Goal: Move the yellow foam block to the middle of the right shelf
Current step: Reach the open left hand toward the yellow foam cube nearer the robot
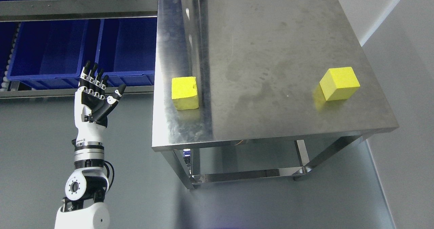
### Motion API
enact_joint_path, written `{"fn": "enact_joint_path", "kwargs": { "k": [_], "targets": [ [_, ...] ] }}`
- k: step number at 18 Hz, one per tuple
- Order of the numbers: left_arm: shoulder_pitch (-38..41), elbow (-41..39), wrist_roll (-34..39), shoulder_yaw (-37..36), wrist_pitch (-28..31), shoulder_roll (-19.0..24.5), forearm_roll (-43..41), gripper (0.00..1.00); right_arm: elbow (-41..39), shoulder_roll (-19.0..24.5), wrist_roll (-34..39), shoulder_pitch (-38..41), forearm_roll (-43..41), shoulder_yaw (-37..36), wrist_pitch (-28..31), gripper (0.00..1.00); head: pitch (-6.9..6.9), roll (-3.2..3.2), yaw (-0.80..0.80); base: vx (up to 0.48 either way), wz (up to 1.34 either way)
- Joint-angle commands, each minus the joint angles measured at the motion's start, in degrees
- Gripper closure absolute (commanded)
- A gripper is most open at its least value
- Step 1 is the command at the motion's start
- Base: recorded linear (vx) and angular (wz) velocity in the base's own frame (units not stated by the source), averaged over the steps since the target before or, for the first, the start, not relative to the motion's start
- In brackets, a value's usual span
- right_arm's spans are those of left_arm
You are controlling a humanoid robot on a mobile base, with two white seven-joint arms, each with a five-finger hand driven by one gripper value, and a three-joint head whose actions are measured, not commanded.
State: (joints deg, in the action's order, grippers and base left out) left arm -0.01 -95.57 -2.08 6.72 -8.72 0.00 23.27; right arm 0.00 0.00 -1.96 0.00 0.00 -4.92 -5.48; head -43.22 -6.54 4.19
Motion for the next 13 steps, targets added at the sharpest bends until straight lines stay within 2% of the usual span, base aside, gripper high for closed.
{"fn": "enact_joint_path", "kwargs": {
  "k": [1,6,8,13],
  "targets": [
    [0.5,0.0,0.1,-1.0,0.0,1.0,0.9,0.0,-1.0,-1.0,0.0,0.1,0.2,0.0,0.0,0.0,0.0,0.0,0.0,0.0,0.0],
    [-0.2,-0.4,-2.5,-3.4,-1.5,1.0,0.9,0.0,-1.0,-1.0,0.0,0.1,0.2,0.0,0.0,0.0,0.0,0.0,0.0,0.0,0.0],
    [-2.2,-0.6,-5.6,-4.8,-1.3,1.0,0.9,0.0,-1.0,-1.0,0.0,0.1,0.2,0.0,0.0,0.0,0.0,0.0,0.0,0.0,0.0],
    [-7.5,-0.5,-7.1,-9.4,-0.8,1.0,0.7,0.0,-1.0,-1.0,0.0,0.1,0.2,0.0,0.0,0.0,0.0,0.0,0.0,0.0,0.0]
  ]
}}
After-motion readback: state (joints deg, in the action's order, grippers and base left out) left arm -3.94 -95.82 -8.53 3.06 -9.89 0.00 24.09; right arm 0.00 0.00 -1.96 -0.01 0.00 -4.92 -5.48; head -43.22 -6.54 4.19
